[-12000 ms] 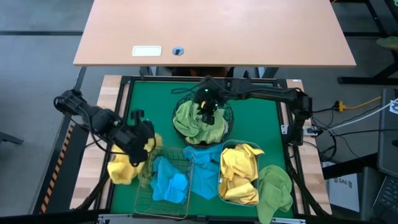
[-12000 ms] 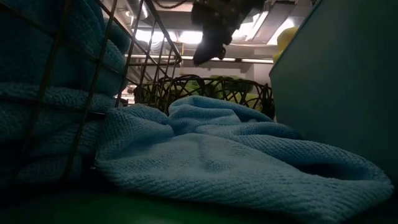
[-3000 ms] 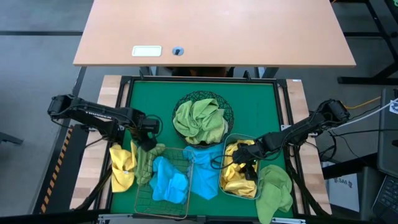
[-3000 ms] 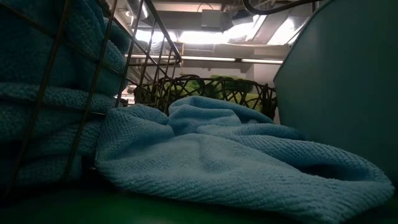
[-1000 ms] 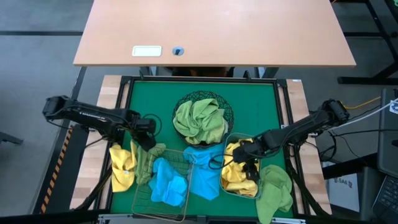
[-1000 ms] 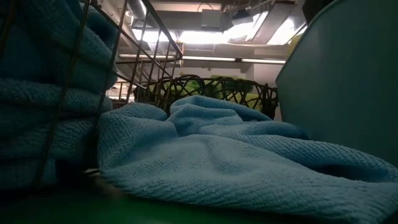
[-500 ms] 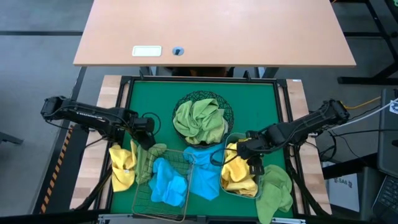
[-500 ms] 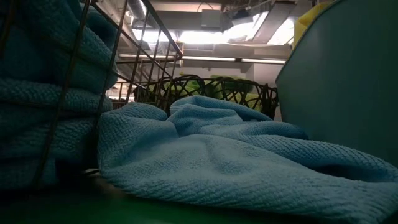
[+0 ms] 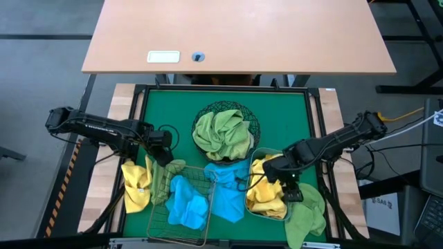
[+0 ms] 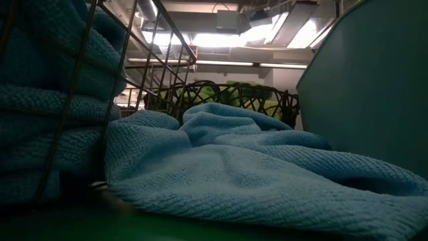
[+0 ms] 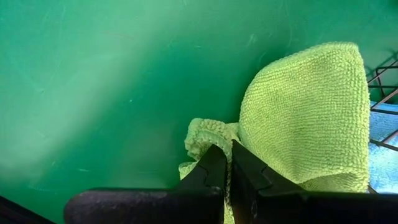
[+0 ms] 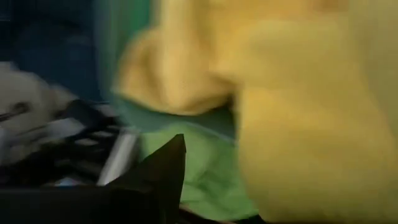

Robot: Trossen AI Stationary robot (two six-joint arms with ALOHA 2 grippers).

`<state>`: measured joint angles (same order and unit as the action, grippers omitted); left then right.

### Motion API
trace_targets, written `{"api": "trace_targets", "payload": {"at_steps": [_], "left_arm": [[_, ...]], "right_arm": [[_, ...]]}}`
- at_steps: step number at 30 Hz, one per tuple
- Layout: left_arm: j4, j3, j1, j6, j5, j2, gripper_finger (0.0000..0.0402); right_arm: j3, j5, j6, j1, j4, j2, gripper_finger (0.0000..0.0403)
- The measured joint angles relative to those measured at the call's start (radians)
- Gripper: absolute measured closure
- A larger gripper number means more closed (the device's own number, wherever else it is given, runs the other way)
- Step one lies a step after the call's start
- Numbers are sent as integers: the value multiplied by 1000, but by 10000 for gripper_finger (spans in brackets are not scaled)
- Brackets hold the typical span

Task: Sort microfiber towel by color & place in baskets
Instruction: Put the yellow microfiber cloth into the blue bin

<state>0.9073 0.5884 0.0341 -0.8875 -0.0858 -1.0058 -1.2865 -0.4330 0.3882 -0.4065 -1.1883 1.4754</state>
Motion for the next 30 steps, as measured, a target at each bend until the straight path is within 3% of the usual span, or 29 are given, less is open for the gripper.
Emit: {"api": "trace_targets", "payload": {"at_steps": [2,7,11,15,24,30], "left_arm": [[0,0,0,0,1,0,401],[0,0,0,7,15,0,401],[0,1,0,7,17,0,401],[0,1,0,7,18,0,401],[-1,1,0,6,18,0,401],[-1,1,0,6,18,0,401]], "right_arm": [[0,119,0,0,-61,0,215],[0,533,-4,0,-228,1,215],[0,664,-85,0,-242,2,215],[0,630,-188,-33,-122,2,215],[0,293,-211,-80,94,2,215],[0,299,-187,-77,86,2,215]]}}
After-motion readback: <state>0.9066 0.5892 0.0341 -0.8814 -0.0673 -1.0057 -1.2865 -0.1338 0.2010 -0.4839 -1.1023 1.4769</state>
